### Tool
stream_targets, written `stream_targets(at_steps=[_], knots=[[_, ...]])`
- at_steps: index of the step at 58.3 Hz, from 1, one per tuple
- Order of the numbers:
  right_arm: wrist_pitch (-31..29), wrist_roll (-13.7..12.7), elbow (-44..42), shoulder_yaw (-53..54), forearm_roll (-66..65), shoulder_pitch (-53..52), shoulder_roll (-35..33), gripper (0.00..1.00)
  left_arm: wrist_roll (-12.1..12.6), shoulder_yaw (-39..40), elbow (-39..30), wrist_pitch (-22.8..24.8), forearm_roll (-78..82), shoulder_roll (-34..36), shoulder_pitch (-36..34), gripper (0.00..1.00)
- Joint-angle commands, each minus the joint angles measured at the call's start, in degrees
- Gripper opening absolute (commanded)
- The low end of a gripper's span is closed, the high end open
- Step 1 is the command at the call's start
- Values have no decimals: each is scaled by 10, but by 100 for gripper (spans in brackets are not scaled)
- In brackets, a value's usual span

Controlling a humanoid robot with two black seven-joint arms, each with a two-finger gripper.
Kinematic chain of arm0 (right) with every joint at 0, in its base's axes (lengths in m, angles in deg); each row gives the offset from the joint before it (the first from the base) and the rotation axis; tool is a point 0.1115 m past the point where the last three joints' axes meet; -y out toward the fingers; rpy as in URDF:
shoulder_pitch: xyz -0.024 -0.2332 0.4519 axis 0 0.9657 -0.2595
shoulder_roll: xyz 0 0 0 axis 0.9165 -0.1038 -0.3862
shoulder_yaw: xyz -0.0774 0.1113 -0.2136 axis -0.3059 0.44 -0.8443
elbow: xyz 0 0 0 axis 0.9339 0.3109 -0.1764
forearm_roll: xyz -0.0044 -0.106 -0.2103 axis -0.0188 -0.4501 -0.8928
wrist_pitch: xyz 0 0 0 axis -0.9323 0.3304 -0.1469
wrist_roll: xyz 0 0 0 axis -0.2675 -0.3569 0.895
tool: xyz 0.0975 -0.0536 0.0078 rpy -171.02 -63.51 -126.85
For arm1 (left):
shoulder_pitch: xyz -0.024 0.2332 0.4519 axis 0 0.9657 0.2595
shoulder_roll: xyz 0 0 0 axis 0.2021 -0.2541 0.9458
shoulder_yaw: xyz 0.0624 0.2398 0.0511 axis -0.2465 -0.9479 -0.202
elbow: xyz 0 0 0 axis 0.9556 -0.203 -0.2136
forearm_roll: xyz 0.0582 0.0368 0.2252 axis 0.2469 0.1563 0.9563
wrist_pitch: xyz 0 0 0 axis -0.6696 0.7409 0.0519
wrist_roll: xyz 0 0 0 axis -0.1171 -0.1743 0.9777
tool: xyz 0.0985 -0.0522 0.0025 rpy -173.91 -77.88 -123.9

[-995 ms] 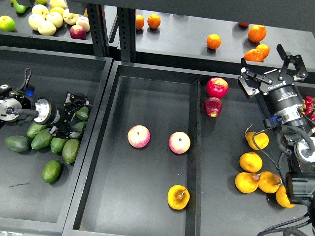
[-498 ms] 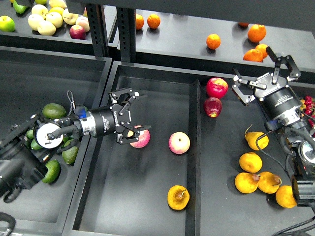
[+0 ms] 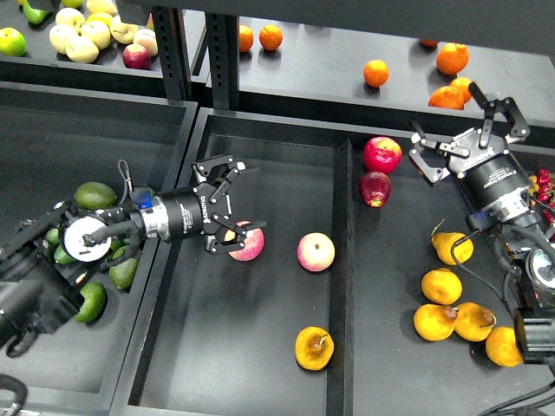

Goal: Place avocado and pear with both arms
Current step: 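Move the right gripper down toward the cut yellow-orange pear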

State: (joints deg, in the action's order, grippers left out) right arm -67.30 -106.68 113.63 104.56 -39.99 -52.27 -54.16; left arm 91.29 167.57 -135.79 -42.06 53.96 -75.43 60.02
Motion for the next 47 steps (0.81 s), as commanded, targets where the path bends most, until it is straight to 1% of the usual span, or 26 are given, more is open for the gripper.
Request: stream_targets(at_steps=[1,7,8,10,16,20,28,47], knots=[[0,-4,27,-58,12,-6,-51,99,-3,5,-4,-2,-3,0,11,99],[0,-4,30,-154,9,-19,-106,99,-3,6,-7,-2,-8,0,18,99],[0,-4,33,-220,4,-39,-142,99,-3,6,-12,-1,-9,0,22,99],[0,-4,34,-254,-4,-52,-160,99,-3,6,-14,-1,-9,0,24,99],[0,-5,34,-337,-41,-89,-192,99,-4,4,-23,0,-9,0,32,99],[0,-5,29,-376,-64,-99,-200,99,-3,4,-26,1,-9,0,34,99],[0,-11,13,-426,-104,-104,-189,99,-3,3,-27,1,-9,0,35,99],[0,-11,-80,-506,-188,-109,-83,99,-3,0,-27,6,-9,0,35,99]])
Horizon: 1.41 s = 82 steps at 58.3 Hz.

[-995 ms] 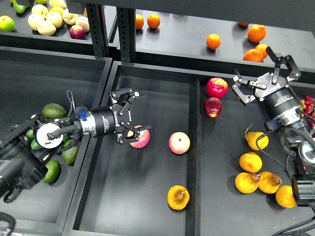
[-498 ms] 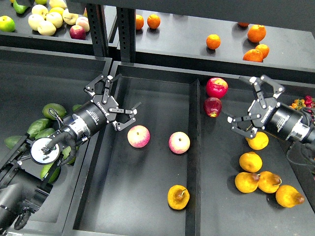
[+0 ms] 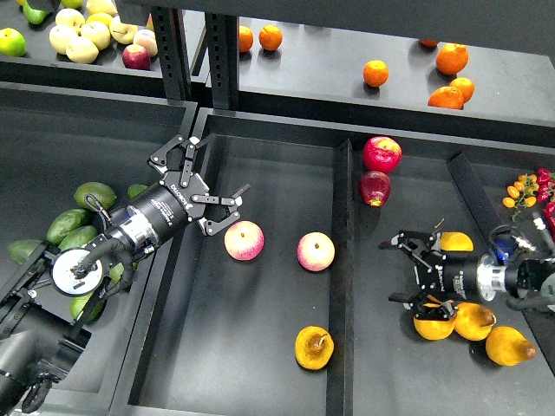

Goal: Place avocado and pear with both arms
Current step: 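Move the right gripper down toward the cut yellow-orange pear, then lower the right gripper onto the pear and close it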

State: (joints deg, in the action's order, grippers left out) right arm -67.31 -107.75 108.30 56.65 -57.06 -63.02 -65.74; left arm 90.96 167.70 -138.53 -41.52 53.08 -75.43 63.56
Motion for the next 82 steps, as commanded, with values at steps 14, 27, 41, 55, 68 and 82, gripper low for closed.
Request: stream_targets(at_steps=[14,27,41,55,68,82], knots=[[0,0,-71,-86,-21,-21,96,99,0,-1,0,4,0,0,2,99],[0,0,-75,-90,-12,-18,98,99,0,-3,0,4,0,0,5,99],[0,0,-79,-135,-13,-16,124,99,0,-8,1,3,0,0,5,99],[0,0,-77,-133,-13,-13,128,99,0,-12,1,3,0,0,5,99],[0,0,-77,-137,-14,-19,128,99,0,-12,0,3,0,0,5,99],[0,0,-83,-137,-17,-21,126,91,0,-13,0,3,0,0,5,99]])
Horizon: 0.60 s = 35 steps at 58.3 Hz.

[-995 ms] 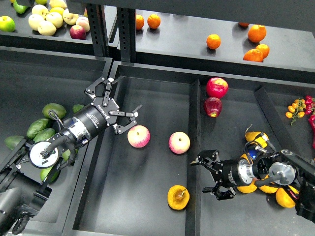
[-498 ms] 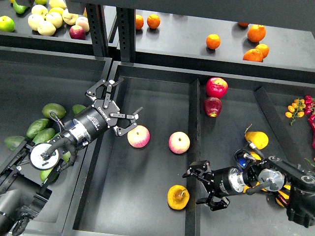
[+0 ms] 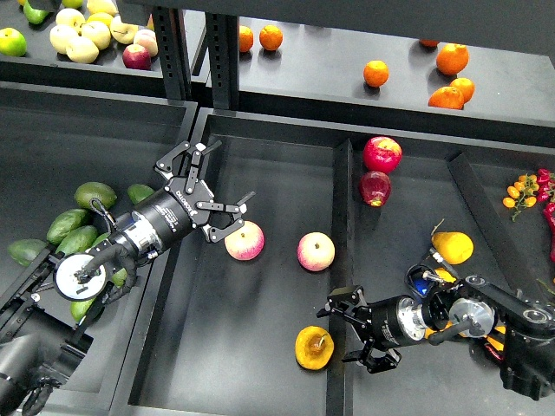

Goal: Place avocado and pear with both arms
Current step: 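Lower the right gripper onto the pear and close it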

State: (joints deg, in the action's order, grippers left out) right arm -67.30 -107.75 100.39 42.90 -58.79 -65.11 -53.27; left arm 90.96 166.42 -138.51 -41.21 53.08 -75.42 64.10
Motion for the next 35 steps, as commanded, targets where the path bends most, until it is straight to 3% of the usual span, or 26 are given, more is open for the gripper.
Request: stream_targets(at_steps=[1,22,26,35], knots=[[0,0,-5,1,0,-1,2,90,0,0,0,0,0,0,0,99],[0,0,-14,1,8,-7,-3,68,-1,-3,0,0,0,0,0,99],[0,0,-15,2,17,-6,-4,60,-1,-3,0,1,0,0,0,99],[0,0,-15,2,24,-6,-3,56,0,-4,0,1,0,0,0,99]])
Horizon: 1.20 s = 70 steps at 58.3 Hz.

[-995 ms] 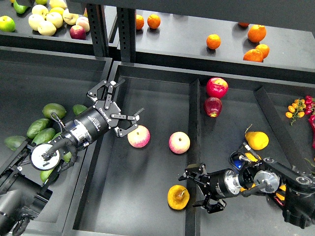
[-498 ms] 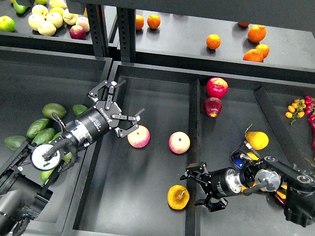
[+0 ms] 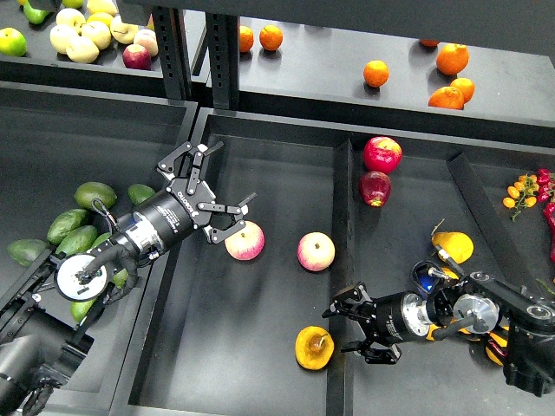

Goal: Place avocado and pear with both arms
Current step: 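Lower the right gripper onto the pear and close it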

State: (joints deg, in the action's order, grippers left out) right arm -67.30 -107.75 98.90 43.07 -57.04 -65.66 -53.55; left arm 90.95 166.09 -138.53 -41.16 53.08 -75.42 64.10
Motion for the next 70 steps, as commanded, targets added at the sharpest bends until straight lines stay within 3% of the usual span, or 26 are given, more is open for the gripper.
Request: stream_targets(at_steps=[1,47,61,70], knots=[[0,0,-1,-1,10,-2,0,55,0,0,0,0,0,0,0,99],[0,0,-106,-1,26,-2,62,54,-1,0,-5,0,0,0,0,99],[0,0,-104,-3,64,-10,68,37,0,0,-7,0,0,0,0,99],[0,0,-81,-37,115,-11,57,21,0,0,-6,0,1,0,0,99]])
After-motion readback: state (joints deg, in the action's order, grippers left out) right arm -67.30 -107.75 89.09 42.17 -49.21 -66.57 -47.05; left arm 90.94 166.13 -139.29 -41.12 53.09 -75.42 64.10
